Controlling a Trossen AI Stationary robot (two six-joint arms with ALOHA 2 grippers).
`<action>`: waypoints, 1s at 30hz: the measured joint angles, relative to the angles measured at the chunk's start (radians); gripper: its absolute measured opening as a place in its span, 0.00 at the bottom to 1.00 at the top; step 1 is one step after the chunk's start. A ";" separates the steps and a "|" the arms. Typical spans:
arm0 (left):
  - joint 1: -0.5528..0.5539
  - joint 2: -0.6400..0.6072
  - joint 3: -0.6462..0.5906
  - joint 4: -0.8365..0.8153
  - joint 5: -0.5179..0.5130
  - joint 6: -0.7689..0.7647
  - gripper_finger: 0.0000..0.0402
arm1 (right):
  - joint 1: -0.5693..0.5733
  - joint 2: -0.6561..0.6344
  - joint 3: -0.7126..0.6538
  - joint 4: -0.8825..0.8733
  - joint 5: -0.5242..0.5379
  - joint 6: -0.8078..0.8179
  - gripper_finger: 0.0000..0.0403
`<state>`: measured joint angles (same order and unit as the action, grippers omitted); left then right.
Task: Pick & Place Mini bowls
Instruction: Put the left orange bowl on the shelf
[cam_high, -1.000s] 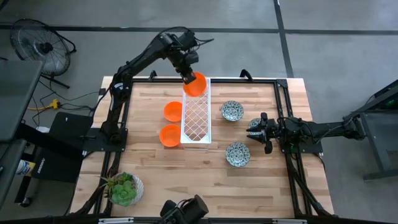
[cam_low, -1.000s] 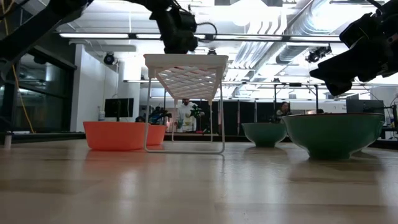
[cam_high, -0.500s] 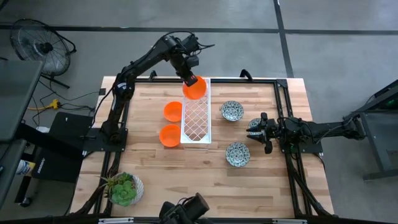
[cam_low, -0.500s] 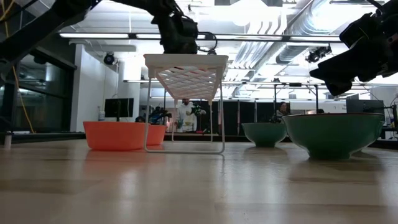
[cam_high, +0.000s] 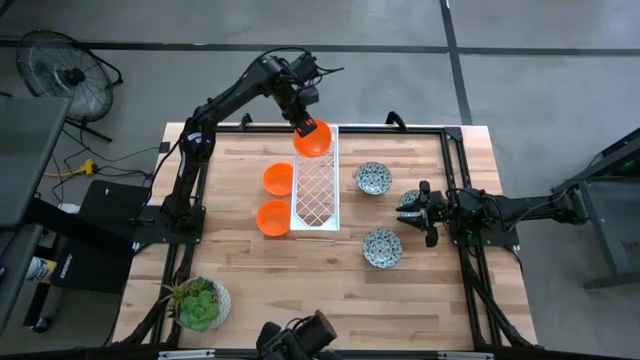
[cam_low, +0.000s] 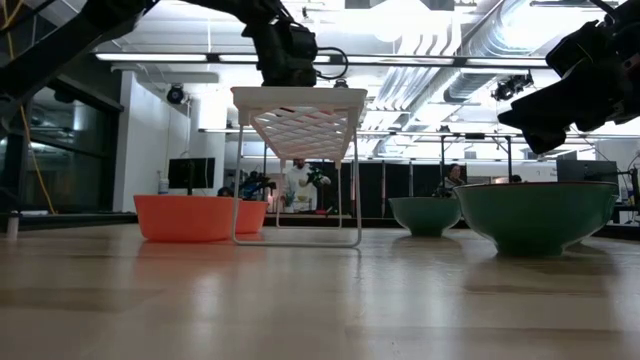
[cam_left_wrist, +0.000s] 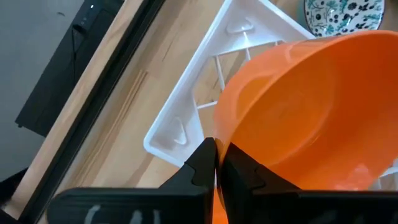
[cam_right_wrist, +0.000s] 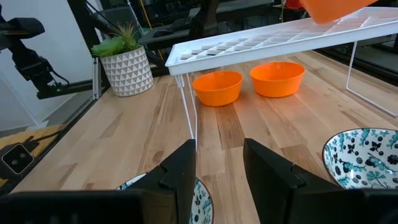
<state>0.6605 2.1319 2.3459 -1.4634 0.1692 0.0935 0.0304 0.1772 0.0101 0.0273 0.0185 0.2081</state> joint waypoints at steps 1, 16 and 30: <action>0.000 0.000 0.000 -0.002 0.000 0.004 0.04 | 0.000 0.000 0.000 0.000 0.000 0.000 0.30; -0.004 0.000 0.000 -0.021 0.006 0.066 0.05 | 0.000 0.000 0.000 0.000 0.000 0.000 0.30; -0.035 0.000 0.000 0.071 0.034 0.121 0.07 | 0.000 0.000 0.000 0.000 0.000 0.000 0.30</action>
<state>0.6254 2.1319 2.3459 -1.3928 0.2033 0.2142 0.0305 0.1773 0.0100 0.0271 0.0185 0.2078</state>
